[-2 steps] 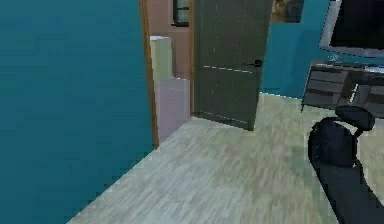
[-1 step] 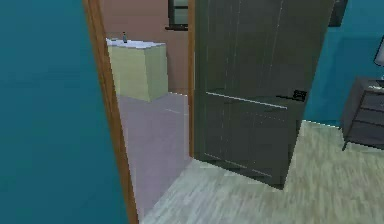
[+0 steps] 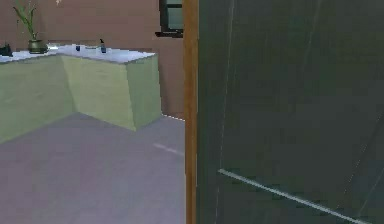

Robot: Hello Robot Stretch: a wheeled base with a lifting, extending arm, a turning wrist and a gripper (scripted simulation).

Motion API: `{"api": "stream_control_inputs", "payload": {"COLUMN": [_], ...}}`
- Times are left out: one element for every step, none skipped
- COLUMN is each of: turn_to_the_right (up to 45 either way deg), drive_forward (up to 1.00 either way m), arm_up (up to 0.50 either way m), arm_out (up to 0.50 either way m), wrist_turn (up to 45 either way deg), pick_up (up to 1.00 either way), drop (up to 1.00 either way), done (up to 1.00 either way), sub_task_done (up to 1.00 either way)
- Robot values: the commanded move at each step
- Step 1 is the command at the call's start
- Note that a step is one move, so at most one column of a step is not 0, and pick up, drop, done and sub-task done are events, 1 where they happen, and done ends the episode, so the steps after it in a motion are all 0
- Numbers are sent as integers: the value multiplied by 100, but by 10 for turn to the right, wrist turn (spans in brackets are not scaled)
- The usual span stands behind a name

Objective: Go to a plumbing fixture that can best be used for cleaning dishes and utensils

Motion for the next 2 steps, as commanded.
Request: {"api": "stream_control_inputs", "payload": {"turn_to_the_right": [240,0], "drive_forward": [0,10], "arm_up": [0,0], "arm_out": [0,0], "wrist_turn": [0,0], "pick_up": [0,0], "drop": [0,0], "done": [0,0], "sub_task_done": [0,0]}}
